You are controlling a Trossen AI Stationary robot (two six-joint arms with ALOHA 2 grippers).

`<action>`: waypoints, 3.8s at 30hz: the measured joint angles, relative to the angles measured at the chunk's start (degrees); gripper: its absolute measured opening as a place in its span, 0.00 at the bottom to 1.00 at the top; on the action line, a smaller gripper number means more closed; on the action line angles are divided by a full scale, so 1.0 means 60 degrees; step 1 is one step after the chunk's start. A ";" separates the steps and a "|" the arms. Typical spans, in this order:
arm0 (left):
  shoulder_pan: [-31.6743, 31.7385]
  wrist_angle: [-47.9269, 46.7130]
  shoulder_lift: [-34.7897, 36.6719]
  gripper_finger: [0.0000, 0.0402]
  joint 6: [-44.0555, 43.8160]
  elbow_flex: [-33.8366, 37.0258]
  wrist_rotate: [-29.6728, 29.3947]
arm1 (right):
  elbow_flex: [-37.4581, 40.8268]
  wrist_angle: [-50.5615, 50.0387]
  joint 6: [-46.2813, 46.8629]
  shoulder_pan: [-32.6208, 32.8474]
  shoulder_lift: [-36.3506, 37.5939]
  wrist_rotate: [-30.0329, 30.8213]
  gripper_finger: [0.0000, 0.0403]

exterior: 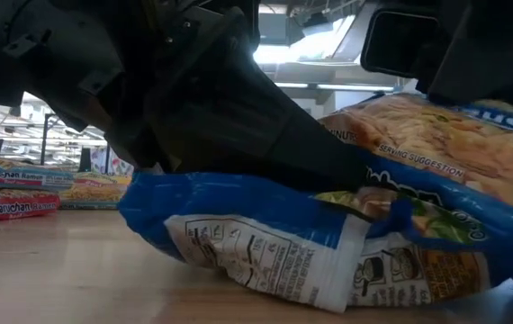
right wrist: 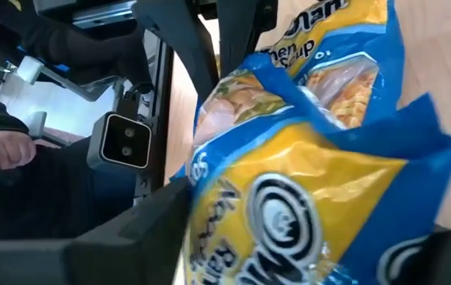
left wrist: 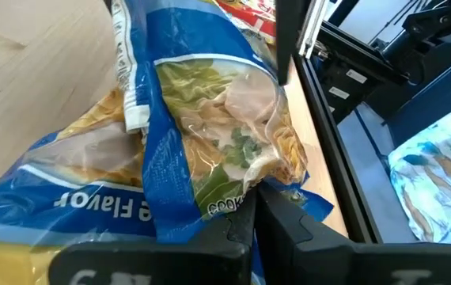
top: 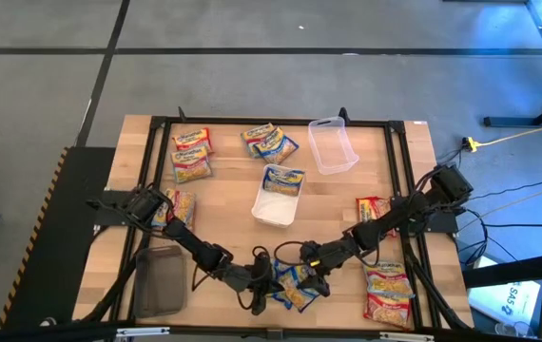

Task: Sort Maruchan noodles
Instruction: Put the blue noodle pack in the white bin

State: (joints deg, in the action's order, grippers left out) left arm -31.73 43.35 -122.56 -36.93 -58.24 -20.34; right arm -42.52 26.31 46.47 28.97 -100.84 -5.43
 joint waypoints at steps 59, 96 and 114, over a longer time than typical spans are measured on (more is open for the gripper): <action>0.0058 -0.6442 0.2254 0.01 0.2108 0.0061 0.0065 | -0.0512 -0.3488 -0.1709 -0.1517 0.3368 -0.1531 0.22; 0.0098 -0.6974 0.8003 0.01 0.1203 0.4808 -0.1989 | -1.0834 -1.5413 -0.8615 -0.5832 -0.2061 0.0801 0.17; 0.0098 -0.6957 0.8003 0.01 0.1253 0.4806 -0.2000 | -1.0841 -1.5469 -0.8622 -0.5832 -0.3186 0.0754 0.17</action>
State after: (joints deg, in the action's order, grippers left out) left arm -31.14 1.61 -74.54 -29.41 -29.40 -32.34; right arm -107.57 -66.51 -5.26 -6.02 -119.95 -0.91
